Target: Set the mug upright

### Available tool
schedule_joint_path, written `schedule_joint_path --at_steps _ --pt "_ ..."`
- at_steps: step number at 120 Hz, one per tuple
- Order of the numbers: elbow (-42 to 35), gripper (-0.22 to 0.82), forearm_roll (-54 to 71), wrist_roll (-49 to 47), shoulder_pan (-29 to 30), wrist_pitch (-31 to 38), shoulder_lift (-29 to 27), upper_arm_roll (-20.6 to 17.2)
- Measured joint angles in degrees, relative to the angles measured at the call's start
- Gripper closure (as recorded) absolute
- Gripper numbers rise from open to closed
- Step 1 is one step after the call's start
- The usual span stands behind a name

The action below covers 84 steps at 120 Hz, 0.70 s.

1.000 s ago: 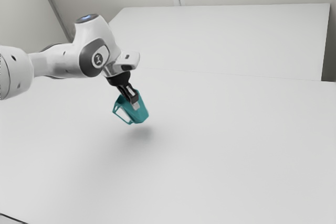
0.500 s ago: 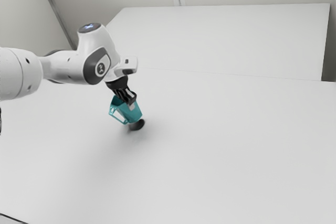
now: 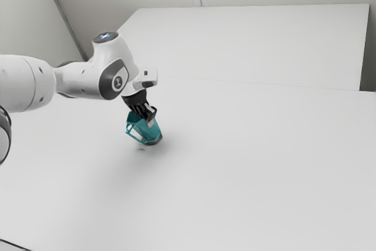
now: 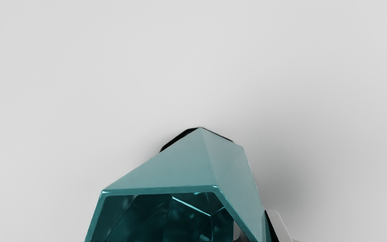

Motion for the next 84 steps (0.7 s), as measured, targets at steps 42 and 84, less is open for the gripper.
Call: schedule_joint_path --at_steps 42,84 --pt "0.07 0.40 -1.24 -0.30 -0.04 0.69 -1.37 0.07" --pt "6.89 0.15 0.40 -0.20 -0.15 -5.82 -7.63 0.20"
